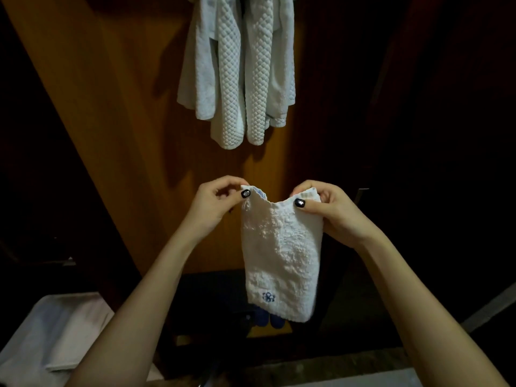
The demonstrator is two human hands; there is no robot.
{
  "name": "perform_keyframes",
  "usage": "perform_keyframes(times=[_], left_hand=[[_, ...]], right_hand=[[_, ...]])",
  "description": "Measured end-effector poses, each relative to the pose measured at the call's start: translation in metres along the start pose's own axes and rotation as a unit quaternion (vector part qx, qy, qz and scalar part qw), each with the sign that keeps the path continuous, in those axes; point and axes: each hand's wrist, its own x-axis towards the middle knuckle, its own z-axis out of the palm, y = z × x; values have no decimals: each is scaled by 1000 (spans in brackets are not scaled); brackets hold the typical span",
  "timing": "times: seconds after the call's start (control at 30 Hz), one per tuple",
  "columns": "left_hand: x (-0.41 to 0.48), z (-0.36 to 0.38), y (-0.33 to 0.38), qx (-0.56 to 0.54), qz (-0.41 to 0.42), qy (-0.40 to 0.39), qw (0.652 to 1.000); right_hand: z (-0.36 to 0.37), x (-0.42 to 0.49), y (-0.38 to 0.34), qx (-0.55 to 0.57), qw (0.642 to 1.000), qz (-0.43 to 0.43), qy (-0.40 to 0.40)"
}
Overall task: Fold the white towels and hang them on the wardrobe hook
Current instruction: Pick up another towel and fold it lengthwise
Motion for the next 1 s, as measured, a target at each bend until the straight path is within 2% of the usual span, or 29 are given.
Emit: perform_keyframes(times=[0.1, 0.27, 0.43, 0.57, 0.77, 1.0], left_hand=[[-2, 7, 7, -50, -12, -40, 998], [-2, 17, 16, -64, -26, -97, 993], [0, 19, 26, -55, -27, -142, 988], [-4, 21, 29, -84, -37, -164, 982], [-8, 25, 21, -170, -44, -148, 973], [-12, 32, 13, -204, -5, -48, 978]], right_hand=[[2, -1, -2, -31, 999, -11, -3], [11, 2, 0, -122, 992, -40, -9], [16, 7, 4, -161, 985, -53, 34], [13, 12, 10, -228, 966, -105, 68], [12, 16, 9, -163, 978, -91, 91], [13, 21, 4, -167, 979, -81, 87]])
